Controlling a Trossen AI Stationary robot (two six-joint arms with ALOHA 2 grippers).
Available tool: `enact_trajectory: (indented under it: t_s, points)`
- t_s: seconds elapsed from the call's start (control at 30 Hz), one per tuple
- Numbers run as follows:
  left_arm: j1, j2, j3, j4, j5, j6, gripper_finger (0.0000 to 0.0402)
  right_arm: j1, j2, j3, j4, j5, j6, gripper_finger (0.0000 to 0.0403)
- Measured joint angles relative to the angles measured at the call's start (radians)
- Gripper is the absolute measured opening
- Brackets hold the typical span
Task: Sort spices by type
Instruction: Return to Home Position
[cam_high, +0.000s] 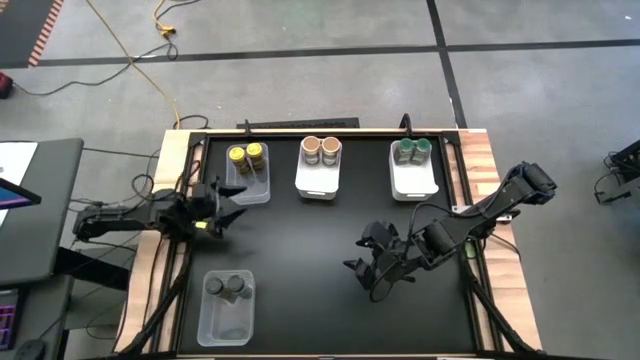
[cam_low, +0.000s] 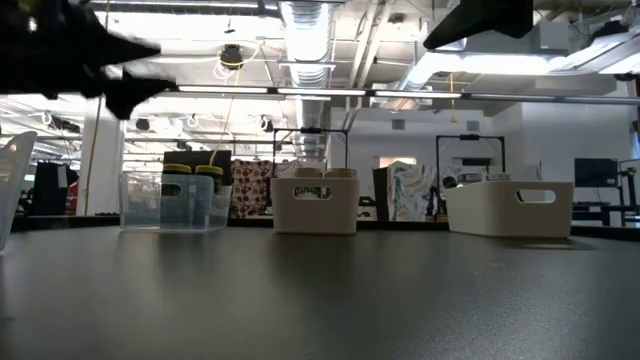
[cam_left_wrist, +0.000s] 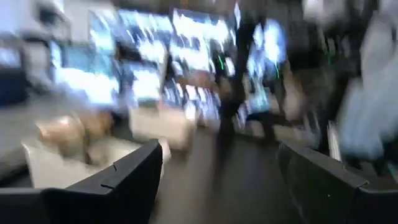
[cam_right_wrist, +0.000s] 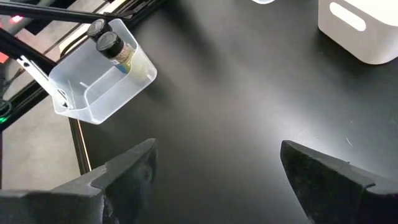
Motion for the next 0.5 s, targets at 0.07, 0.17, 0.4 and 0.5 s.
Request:
enact_trajectory:
  t_s: [0.07, 0.17, 0.4, 0.5]
  points:
    - [0.0, 0.011, 0.0, -0.028, 0.053, 0.009, 0.0304, 0.0, 0.0, 0.0, -0.003, 0.0, 0.0, 0.0364]
    - [0.0, 0.001, -0.001, -0.022, 0.095, 0.023, 0.0304, -0.006, 0.0, 0.0, -0.003, 0.0, -0.001, 0.0364]
    - [0.0, 0.006, 0.0, -0.113, 0.103, 0.107, 0.0304, -0.005, 0.0, 0.0, -0.009, 0.0, -0.015, 0.0364]
    - [0.0, 0.02, 0.006, -0.124, 0.127, 0.098, 0.0304, -0.005, 0.0, 0.0, -0.007, 0.0, -0.076, 0.0364]
